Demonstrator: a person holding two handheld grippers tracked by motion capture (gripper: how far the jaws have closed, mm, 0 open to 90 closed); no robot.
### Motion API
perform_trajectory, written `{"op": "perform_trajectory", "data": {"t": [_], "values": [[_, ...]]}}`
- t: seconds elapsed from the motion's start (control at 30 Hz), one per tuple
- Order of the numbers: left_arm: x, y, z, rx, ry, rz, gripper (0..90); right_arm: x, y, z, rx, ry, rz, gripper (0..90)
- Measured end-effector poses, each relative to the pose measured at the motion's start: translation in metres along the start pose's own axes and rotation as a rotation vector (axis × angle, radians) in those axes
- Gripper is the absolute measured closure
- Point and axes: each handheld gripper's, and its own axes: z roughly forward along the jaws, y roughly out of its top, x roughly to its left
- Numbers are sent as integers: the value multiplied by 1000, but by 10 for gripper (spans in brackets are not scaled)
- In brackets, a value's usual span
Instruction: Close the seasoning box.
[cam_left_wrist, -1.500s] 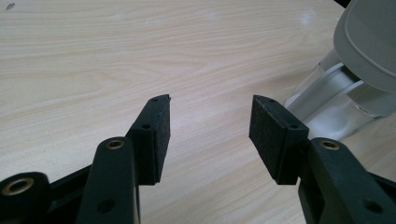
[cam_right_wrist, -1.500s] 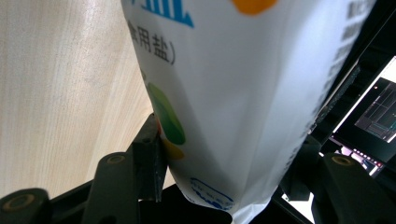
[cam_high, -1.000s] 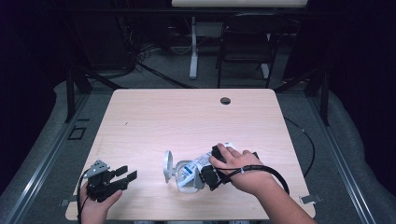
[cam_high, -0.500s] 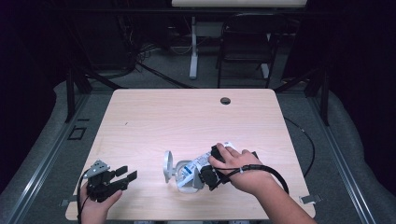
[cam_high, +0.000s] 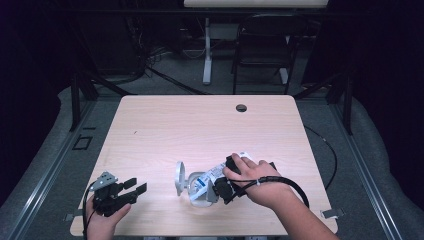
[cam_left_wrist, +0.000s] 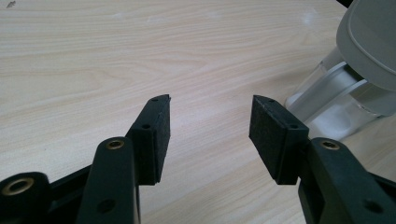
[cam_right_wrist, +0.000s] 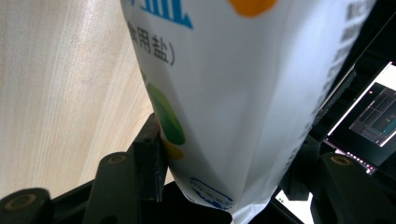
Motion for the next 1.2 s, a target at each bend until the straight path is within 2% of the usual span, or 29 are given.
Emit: {"op": "perform_trajectory", "data": {"t": [0.43, 0.53, 1.0, 1.2], "values": [[0, 0, 0, 2, -2, -1, 487, -1, 1, 0, 1, 7, -3, 450], [0, 0, 0, 1, -4, -1, 487, -2, 1, -2, 18, -2, -20, 450], [1, 0, 1, 4, -1, -1, 487, -2, 1, -1, 5, 5, -9, 453], [0, -1, 1, 0, 1, -3, 487, -3, 2, -2, 20, 5, -21, 454]]}}
